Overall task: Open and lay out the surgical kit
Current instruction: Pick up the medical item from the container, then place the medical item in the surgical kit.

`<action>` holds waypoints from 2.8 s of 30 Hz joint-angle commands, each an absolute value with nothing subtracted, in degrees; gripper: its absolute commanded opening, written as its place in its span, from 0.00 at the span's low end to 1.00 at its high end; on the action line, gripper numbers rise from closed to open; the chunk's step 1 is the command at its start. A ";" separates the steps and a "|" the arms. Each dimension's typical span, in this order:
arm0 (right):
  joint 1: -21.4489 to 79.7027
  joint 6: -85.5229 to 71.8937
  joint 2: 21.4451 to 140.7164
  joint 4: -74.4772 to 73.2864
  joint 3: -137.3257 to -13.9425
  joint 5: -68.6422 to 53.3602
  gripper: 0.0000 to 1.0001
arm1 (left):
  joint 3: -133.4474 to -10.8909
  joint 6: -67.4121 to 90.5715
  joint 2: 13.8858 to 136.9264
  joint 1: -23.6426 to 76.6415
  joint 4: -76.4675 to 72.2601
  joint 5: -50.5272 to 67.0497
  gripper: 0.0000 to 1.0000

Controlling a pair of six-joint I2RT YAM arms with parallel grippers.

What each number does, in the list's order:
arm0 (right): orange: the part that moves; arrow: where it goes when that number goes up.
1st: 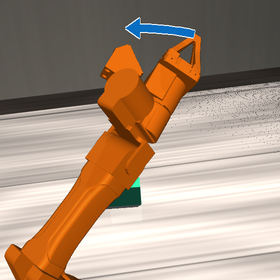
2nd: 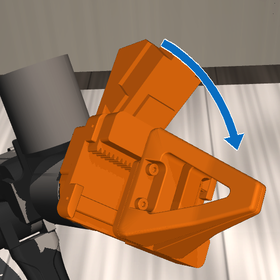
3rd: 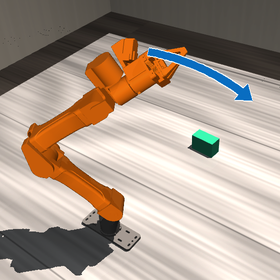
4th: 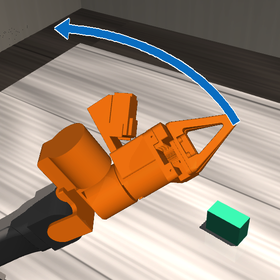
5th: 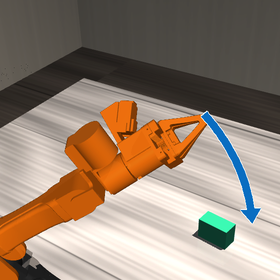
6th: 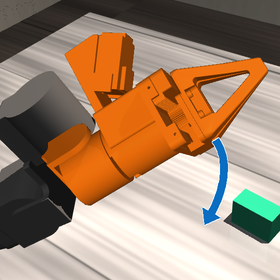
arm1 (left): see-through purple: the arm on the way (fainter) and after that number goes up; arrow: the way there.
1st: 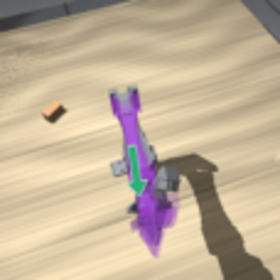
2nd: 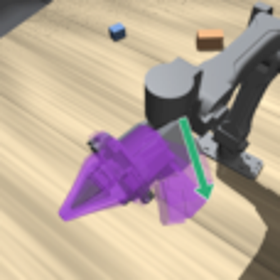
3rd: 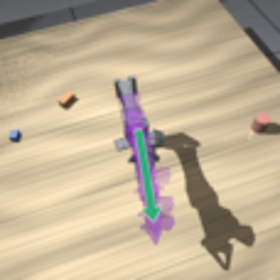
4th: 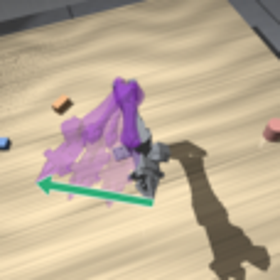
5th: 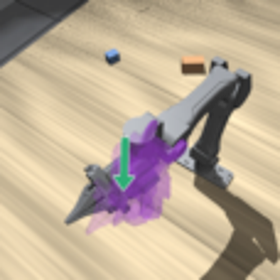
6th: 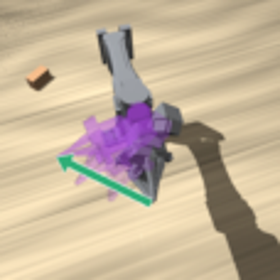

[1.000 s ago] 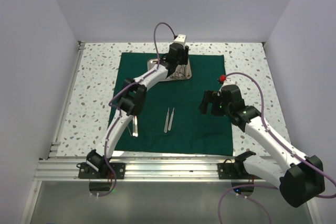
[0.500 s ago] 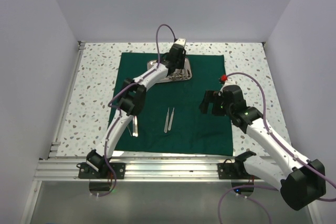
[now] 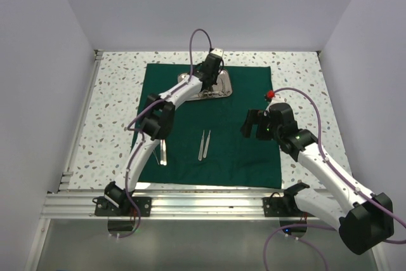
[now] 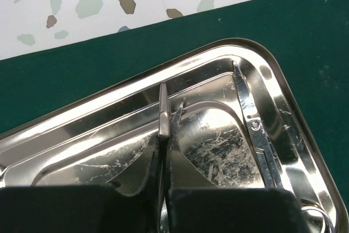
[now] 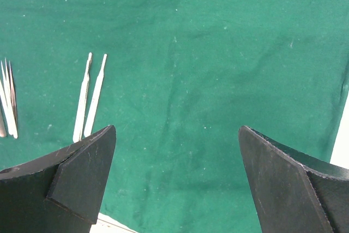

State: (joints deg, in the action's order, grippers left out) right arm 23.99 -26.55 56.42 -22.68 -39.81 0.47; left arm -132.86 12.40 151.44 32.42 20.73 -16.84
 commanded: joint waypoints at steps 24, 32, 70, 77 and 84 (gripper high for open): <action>23.91 -26.89 55.90 -21.80 -39.46 1.58 0.98 | -108.30 12.91 122.62 32.26 13.45 -23.30 0.00; 23.99 -27.07 55.99 -22.06 -39.46 2.20 0.98 | -80.38 25.98 106.45 36.38 -1.56 -18.27 0.00; 23.91 -28.74 51.42 -23.82 -38.76 10.63 0.98 | -73.82 56.77 113.64 66.09 -8.36 -29.27 0.00; 23.91 -28.74 51.42 -23.91 -38.67 10.37 0.99 | -76.11 60.37 116.28 68.55 -5.72 -30.59 0.01; 23.99 -28.74 51.24 -23.91 -38.67 10.19 0.98 | -77.43 58.80 116.72 68.82 -4.57 -30.23 0.23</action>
State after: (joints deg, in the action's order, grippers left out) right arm 23.62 -28.29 51.37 -24.88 -38.50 10.90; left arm -74.46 58.78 117.34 68.34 -3.75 -28.82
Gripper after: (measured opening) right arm 0.985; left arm 0.209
